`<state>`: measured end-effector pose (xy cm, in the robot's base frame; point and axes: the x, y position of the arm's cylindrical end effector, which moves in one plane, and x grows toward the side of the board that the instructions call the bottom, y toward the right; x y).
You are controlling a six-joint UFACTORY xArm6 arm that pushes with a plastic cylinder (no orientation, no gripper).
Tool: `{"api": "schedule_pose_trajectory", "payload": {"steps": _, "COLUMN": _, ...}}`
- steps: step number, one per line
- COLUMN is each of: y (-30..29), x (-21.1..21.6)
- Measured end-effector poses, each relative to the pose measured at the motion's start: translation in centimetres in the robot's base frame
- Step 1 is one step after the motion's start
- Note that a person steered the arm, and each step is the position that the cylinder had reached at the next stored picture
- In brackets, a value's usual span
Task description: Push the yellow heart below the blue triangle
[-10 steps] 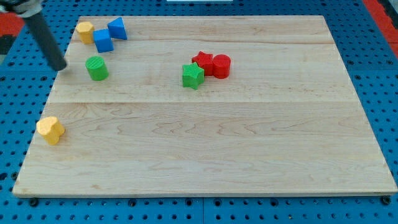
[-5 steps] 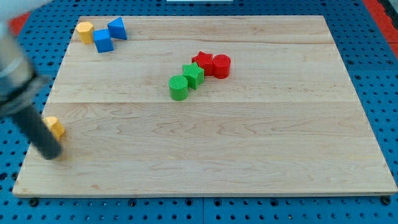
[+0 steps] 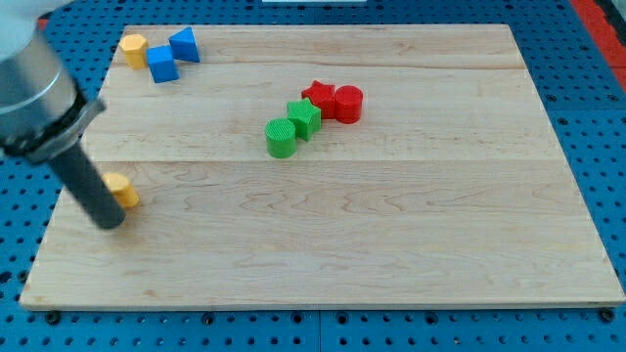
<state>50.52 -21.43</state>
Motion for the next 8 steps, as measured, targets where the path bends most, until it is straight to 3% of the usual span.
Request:
{"api": "schedule_pose_trajectory", "payload": {"steps": 1, "y": 0.6, "x": -7.4}}
{"api": "schedule_pose_trajectory", "payload": {"steps": 2, "y": 2.1, "x": -9.5}}
{"api": "schedule_pose_trajectory", "payload": {"steps": 3, "y": -0.7, "x": -7.1}}
{"api": "schedule_pose_trajectory", "payload": {"steps": 5, "y": 0.2, "x": -17.0}}
{"api": "schedule_pose_trajectory", "payload": {"steps": 8, "y": 0.6, "x": -20.5}}
